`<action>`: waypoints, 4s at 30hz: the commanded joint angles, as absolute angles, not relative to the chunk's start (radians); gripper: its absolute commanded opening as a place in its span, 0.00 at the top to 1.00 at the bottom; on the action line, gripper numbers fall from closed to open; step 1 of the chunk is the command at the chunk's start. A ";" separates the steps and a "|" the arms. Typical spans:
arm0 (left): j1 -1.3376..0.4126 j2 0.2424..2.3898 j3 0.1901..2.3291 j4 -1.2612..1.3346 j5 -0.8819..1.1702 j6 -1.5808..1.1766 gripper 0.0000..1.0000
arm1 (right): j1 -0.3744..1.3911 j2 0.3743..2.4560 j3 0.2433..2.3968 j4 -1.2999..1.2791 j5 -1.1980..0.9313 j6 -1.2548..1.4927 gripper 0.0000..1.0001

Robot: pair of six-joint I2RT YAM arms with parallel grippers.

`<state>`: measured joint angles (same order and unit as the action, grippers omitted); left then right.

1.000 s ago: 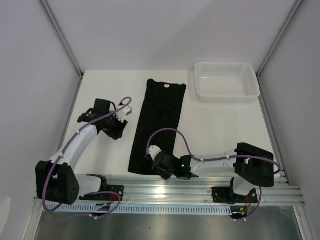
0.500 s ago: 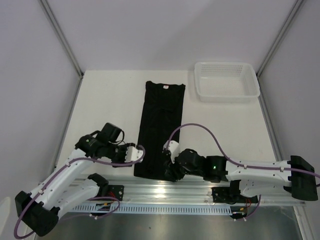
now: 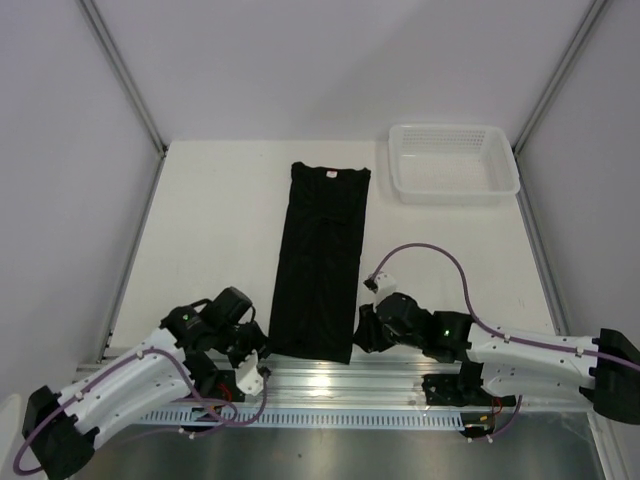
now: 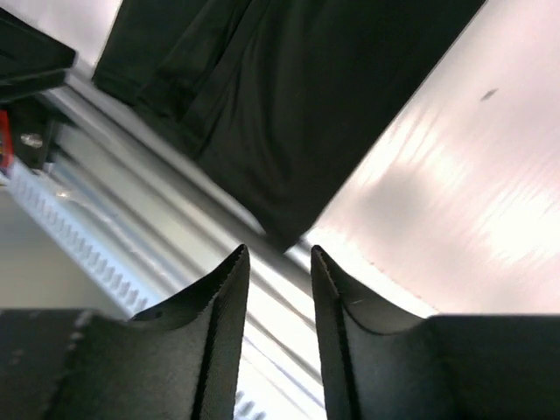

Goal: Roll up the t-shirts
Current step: Roll the tshirt

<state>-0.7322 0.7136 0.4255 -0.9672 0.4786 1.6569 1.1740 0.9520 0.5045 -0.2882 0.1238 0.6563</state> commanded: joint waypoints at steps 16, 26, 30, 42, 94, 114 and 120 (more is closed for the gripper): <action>-0.804 0.982 0.502 -0.795 0.466 1.608 0.47 | 1.223 1.265 0.505 -0.147 0.066 1.017 0.60; -0.821 1.061 0.502 -0.738 0.443 1.578 0.67 | 1.187 1.336 0.492 -0.086 0.025 1.026 0.63; -0.824 1.068 0.505 -0.713 0.437 1.566 0.81 | 1.169 1.338 0.472 -0.032 -0.017 1.016 0.75; -0.821 1.066 0.618 -0.722 0.423 1.413 0.99 | 1.106 1.204 0.485 -0.138 -0.049 0.989 1.00; -0.436 1.425 0.839 -0.606 0.569 1.184 0.81 | 0.612 1.471 0.923 -0.416 -0.345 0.554 0.51; -0.411 1.416 0.825 -0.537 0.508 0.983 0.54 | 0.788 1.512 0.810 -0.137 -0.413 0.462 0.94; -0.399 1.411 0.821 -0.532 0.492 0.956 0.44 | 0.770 1.604 0.850 -0.117 -0.351 0.477 0.92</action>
<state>-0.4141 1.4235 0.8230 -0.5568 0.4900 1.0004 0.7795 1.5715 0.8158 -0.1688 -0.4011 0.4637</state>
